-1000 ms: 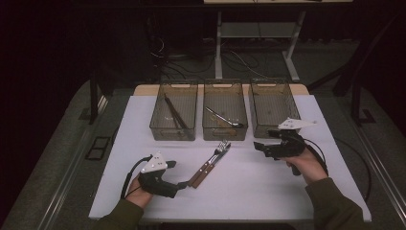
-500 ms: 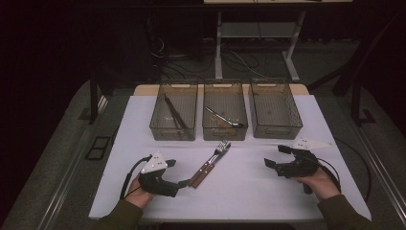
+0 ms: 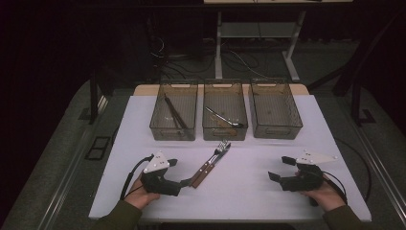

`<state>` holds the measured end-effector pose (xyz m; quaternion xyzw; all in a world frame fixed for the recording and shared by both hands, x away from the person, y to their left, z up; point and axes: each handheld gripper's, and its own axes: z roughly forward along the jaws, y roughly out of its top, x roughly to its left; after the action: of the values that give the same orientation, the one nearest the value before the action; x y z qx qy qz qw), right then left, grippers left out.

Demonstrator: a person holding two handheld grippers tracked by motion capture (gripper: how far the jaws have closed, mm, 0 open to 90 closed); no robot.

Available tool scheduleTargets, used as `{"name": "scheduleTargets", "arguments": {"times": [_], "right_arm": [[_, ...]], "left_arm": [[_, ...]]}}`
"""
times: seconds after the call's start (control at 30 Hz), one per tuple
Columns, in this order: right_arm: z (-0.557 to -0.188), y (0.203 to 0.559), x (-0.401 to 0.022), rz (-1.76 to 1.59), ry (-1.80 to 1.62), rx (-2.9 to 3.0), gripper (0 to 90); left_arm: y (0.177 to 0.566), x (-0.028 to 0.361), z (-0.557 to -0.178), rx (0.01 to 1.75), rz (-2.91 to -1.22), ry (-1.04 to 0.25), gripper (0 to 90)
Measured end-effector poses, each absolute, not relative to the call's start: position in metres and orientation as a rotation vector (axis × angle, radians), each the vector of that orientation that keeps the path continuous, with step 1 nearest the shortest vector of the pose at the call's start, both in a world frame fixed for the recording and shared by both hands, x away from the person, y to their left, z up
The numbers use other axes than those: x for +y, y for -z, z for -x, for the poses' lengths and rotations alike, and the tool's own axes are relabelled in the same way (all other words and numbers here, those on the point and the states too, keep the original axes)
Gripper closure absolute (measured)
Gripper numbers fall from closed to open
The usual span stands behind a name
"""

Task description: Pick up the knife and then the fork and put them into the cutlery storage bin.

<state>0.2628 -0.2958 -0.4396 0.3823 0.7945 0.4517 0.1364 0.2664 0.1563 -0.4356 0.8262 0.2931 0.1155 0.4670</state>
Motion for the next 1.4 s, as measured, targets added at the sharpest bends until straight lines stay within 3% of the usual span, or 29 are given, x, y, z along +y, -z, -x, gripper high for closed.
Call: {"name": "scheduleTargets", "arguments": {"times": [0.33, 0.47, 0.9, 1.0, 1.17, 1.4], "right_arm": [[-0.259, 0.440, -0.292, -1.089, -1.319, 2.313, 16.8], [-0.259, 0.440, -0.291, -1.091, -1.321, 2.312, 16.8], [-0.260, 0.440, -0.291, -1.092, -1.318, 2.315, 16.8], [-0.260, 0.440, -0.291, -1.096, -1.317, 2.314, 16.8], [-0.260, 0.440, -0.291, -1.098, -1.313, 2.316, 16.8], [-0.260, 0.441, -0.291, -1.100, -1.309, 2.317, 16.8]], "left_arm": [[0.432, 0.152, -0.267, 0.690, -2.052, -0.255, 13.7], [0.430, 0.149, -0.269, 0.695, -2.050, -0.246, 17.5], [0.429, 0.120, -0.275, 0.648, -2.117, -0.131, 72.8], [0.432, 0.112, -0.273, 0.633, -2.138, -0.109, 82.1], [0.439, 0.102, -0.270, 0.608, -2.202, -0.102, 89.3], [0.446, 0.097, -0.269, 0.603, -2.260, -0.073, 89.5]]}}
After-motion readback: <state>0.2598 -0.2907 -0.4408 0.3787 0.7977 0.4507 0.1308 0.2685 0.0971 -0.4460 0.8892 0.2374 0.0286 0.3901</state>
